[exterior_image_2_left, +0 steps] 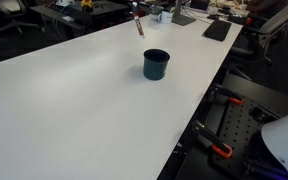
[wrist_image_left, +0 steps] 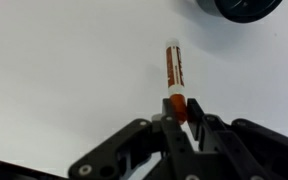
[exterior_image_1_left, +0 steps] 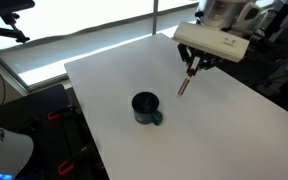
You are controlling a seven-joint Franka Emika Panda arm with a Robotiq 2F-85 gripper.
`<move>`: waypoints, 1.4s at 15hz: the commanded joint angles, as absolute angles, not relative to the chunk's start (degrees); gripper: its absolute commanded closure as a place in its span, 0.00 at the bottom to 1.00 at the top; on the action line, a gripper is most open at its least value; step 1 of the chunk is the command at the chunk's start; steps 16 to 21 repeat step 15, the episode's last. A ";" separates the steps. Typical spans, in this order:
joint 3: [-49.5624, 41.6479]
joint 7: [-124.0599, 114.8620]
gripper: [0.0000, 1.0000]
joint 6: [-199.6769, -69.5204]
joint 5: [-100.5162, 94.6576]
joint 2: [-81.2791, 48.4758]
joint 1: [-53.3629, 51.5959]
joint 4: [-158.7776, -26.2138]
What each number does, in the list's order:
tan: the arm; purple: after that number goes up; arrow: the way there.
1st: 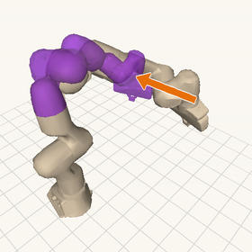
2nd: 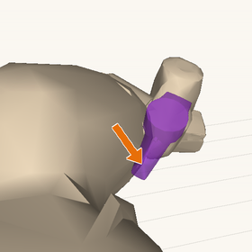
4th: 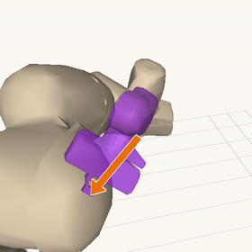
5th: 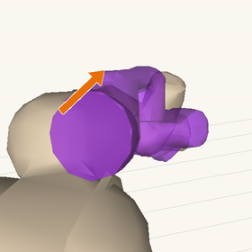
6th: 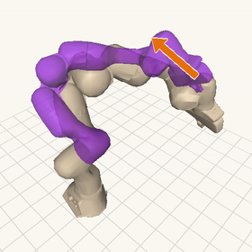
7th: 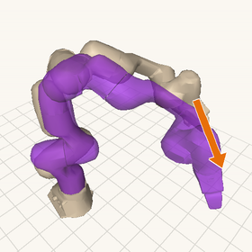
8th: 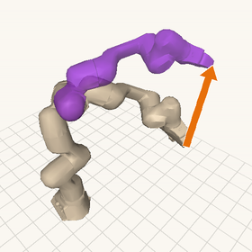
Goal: Put the marker on the table
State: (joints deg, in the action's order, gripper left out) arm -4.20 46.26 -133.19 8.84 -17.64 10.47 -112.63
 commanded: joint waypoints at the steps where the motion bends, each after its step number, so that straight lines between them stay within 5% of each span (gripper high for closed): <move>1: -0.37 54.93 0.96 -129.39 14.07 -23.33 14.16 -107.35; 5: 1.68 59.94 0.96 -127.59 14.91 -27.47 15.24 -106.41; 6: 1.68 59.71 0.60 -127.30 14.32 -28.10 15.09 -106.37; 9: 0.87 56.34 0.43 -128.37 12.51 -28.07 13.84 -108.00; 10: 1.40 57.96 0.61 -129.53 13.44 -28.73 14.64 -107.90; 13: 1.41 57.88 0.43 -129.53 13.29 -28.90 14.60 -107.90; 21: 1.41 57.88 0.43 -129.53 13.28 -28.90 14.60 -107.90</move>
